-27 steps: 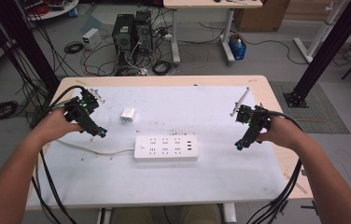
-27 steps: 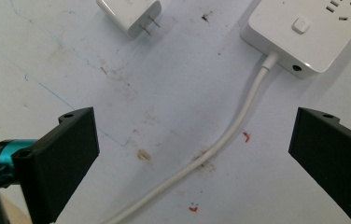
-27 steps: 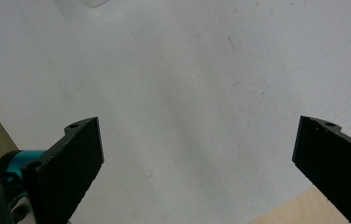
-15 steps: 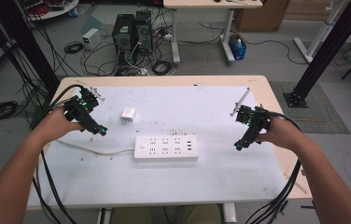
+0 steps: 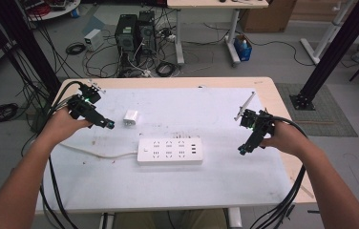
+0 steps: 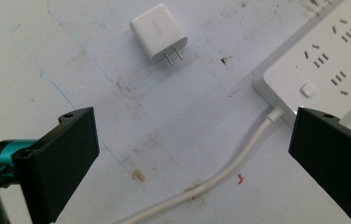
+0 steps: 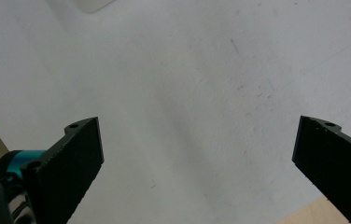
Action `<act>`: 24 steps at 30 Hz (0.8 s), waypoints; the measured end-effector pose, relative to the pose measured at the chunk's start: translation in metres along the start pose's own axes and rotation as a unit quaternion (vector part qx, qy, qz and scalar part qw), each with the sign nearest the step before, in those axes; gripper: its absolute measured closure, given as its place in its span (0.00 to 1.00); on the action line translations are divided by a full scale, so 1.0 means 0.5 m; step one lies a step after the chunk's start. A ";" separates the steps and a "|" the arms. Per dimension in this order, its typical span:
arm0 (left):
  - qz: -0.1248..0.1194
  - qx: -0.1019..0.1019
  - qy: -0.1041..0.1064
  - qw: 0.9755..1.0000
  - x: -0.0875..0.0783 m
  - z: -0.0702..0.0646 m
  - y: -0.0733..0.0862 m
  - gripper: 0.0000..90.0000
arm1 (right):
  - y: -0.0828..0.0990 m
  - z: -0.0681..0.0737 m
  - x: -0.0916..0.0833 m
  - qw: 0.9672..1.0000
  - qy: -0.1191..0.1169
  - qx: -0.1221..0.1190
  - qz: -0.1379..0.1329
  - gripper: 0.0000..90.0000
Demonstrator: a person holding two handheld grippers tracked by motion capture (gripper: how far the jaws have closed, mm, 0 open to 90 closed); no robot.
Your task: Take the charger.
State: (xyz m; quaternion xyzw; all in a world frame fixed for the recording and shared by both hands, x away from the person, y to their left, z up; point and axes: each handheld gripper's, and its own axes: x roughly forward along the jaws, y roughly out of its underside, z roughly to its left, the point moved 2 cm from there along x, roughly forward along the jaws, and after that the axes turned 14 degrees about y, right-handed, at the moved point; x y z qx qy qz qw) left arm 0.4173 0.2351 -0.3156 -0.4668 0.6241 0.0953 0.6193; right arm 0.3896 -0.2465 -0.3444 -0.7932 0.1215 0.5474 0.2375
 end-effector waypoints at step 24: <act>-0.062 -0.156 -0.045 0.985 0.153 0.065 -0.092 0.02 | -0.008 -0.012 0.009 1.000 0.005 0.015 -0.006 0.01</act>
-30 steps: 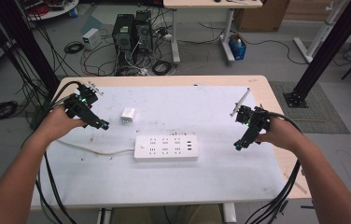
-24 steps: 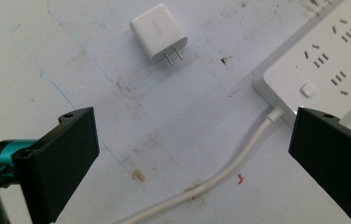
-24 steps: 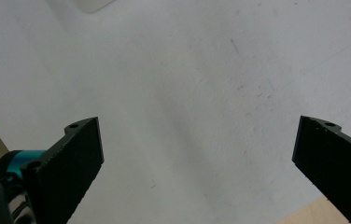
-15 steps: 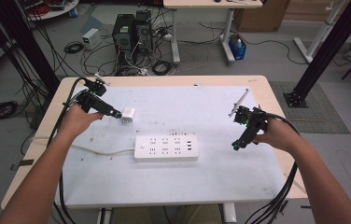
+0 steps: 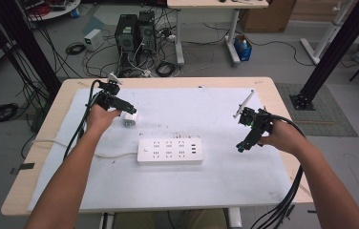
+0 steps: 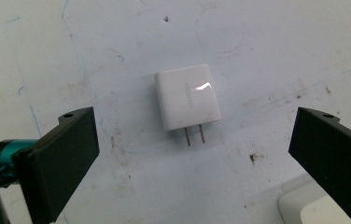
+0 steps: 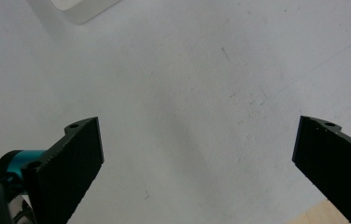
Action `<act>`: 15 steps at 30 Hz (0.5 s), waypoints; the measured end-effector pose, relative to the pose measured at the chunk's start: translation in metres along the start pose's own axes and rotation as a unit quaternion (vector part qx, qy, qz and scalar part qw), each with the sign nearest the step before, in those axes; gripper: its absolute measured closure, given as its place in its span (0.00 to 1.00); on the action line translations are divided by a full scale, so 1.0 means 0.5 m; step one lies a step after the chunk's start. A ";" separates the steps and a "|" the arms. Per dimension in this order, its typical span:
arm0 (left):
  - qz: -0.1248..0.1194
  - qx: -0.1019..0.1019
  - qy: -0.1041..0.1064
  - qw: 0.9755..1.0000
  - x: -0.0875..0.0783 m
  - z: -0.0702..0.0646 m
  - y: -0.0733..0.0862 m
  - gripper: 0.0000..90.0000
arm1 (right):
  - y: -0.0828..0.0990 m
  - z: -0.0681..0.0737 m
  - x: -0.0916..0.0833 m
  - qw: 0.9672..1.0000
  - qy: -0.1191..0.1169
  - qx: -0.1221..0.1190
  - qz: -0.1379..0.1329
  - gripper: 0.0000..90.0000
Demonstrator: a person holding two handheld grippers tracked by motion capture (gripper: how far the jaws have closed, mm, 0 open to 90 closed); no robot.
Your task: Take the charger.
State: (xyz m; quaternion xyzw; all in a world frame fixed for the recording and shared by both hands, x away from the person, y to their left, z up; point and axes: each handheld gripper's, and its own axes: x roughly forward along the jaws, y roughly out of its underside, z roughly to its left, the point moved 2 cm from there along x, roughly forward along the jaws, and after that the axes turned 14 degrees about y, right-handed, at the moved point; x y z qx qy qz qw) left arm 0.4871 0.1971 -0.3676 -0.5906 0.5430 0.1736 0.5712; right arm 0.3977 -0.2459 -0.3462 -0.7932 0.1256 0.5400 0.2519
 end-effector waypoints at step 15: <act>0.001 -0.028 -0.008 1.000 0.081 0.008 -0.033 0.02 | 0.004 -0.014 0.005 1.000 -0.002 0.012 -0.001 0.01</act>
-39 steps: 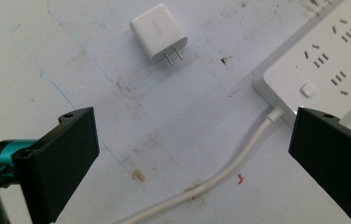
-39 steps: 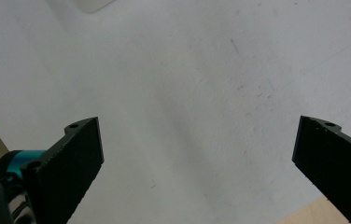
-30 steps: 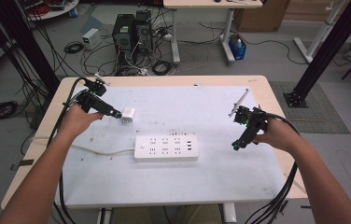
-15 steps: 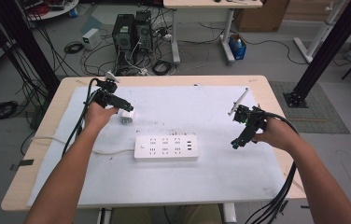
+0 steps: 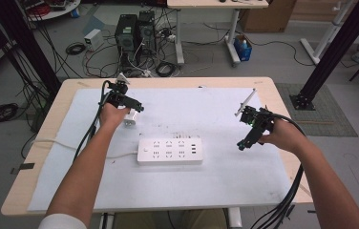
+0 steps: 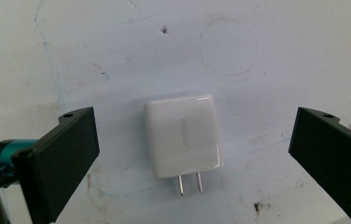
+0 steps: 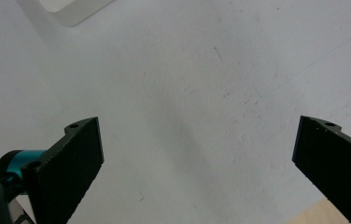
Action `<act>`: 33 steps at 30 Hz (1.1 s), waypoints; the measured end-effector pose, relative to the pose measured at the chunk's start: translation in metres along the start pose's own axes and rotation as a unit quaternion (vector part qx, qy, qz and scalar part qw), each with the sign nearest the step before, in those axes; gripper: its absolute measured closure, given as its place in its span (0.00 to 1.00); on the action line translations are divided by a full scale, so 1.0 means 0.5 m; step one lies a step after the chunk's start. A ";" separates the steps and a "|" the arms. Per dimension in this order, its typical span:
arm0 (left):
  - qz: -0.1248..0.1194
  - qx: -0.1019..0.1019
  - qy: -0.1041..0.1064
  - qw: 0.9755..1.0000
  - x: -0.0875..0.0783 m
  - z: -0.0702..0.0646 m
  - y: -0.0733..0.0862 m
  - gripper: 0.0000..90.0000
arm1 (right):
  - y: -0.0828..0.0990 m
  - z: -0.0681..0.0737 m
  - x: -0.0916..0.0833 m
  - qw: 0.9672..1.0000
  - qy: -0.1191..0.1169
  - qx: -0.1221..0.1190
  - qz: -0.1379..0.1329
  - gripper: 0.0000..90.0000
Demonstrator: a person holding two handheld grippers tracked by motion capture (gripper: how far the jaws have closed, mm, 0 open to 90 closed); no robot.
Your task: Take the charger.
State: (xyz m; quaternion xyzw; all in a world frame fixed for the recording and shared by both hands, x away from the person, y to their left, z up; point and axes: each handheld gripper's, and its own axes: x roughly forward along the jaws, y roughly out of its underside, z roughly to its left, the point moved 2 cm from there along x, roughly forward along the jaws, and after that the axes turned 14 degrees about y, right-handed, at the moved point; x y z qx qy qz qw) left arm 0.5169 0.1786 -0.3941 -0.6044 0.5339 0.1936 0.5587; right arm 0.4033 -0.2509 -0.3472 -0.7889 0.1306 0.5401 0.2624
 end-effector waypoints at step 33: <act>0.033 -0.019 -0.051 0.998 0.098 0.024 0.035 0.04 | 0.008 -0.004 0.003 1.000 -0.001 0.004 -0.003 0.01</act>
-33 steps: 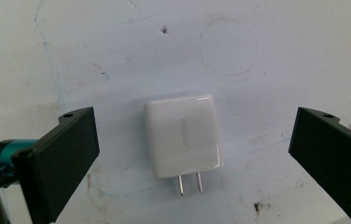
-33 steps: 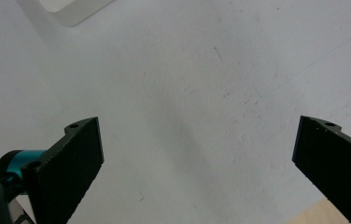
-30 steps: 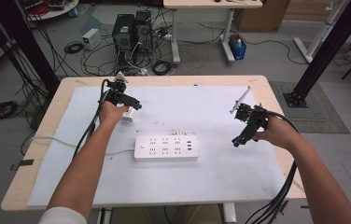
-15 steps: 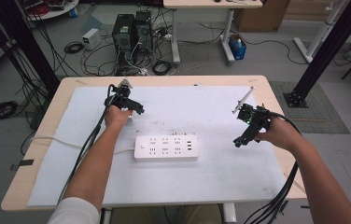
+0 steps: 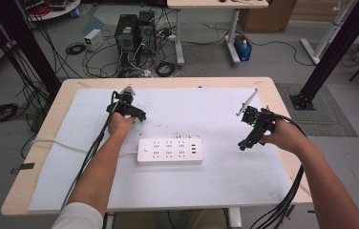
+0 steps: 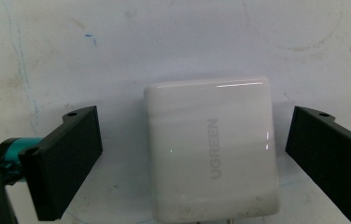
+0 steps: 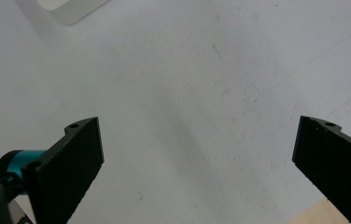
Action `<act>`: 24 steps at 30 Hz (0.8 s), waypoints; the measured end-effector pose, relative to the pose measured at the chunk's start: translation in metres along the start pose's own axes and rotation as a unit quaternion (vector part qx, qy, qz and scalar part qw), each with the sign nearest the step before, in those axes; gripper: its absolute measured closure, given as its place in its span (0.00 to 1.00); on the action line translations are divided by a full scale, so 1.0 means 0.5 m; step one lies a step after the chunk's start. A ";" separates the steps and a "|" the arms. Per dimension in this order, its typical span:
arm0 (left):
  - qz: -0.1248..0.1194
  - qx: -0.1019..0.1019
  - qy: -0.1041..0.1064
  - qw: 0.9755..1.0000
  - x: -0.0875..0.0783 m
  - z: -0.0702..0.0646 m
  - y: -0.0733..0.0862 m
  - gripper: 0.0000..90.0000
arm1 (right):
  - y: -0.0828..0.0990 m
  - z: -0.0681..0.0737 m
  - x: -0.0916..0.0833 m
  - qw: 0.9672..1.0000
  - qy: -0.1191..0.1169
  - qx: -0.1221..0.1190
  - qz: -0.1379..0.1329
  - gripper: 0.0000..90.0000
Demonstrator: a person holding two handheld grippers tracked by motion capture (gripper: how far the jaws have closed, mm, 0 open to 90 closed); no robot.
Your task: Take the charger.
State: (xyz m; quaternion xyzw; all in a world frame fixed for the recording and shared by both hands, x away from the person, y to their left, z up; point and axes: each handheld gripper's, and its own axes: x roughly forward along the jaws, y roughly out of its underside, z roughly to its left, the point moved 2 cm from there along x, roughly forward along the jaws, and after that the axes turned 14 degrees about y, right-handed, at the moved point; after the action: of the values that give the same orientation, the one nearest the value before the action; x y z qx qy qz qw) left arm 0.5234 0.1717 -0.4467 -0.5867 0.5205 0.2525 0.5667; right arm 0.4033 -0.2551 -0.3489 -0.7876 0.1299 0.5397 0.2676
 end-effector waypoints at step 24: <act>-0.016 0.044 0.008 0.999 -0.024 -0.008 0.006 0.47 | -0.001 -0.001 -0.001 1.000 0.009 -0.001 -0.003 0.01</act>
State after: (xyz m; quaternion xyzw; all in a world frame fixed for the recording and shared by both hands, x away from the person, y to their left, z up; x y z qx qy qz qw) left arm 0.5158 0.1723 -0.4363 -0.5713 0.5263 0.2159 0.5916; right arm 0.4037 -0.2552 -0.3485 -0.7927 0.1296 0.5321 0.2676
